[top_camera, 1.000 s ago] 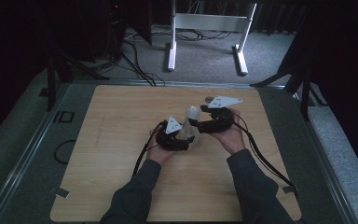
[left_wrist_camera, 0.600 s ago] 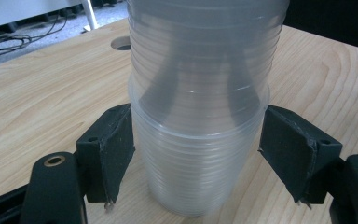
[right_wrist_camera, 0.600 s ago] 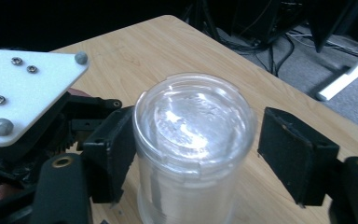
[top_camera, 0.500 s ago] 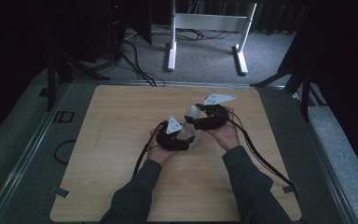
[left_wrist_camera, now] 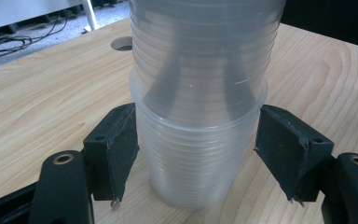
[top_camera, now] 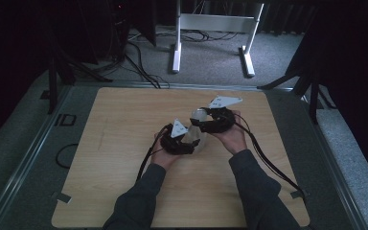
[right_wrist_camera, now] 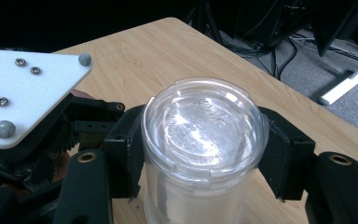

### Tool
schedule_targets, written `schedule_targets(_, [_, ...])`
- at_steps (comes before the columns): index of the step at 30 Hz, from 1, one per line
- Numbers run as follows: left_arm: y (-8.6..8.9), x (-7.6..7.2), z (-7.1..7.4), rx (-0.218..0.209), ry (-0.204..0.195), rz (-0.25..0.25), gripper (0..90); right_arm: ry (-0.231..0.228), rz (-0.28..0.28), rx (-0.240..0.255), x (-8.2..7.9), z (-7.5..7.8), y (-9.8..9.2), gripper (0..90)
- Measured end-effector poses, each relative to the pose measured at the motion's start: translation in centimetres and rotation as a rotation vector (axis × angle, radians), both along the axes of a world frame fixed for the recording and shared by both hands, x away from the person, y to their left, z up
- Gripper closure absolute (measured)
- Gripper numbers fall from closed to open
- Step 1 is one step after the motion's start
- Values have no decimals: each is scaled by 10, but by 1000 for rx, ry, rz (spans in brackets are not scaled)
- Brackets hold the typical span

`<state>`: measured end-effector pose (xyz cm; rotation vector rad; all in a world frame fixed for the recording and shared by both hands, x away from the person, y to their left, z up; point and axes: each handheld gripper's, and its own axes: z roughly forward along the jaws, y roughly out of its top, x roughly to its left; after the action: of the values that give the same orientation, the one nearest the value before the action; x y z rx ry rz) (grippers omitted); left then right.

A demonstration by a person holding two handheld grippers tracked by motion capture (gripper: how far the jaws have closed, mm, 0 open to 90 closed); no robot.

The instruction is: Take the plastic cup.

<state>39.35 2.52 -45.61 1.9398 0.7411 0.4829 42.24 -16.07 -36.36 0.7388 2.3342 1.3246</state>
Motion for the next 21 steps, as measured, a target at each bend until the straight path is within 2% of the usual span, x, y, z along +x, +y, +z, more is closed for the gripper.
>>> schedule_targets(7, [0,0,0,1,-1,1,306,-1,1,11,0,2,-1,391])
schedule_targets(12, [-1,0,0,6,-3,-3,307,-4,4,39,0,6,-4,396])
schedule_targets(21, [-1,0,0,7,-3,-1,311,2,6,35,-1,10,-6,398])
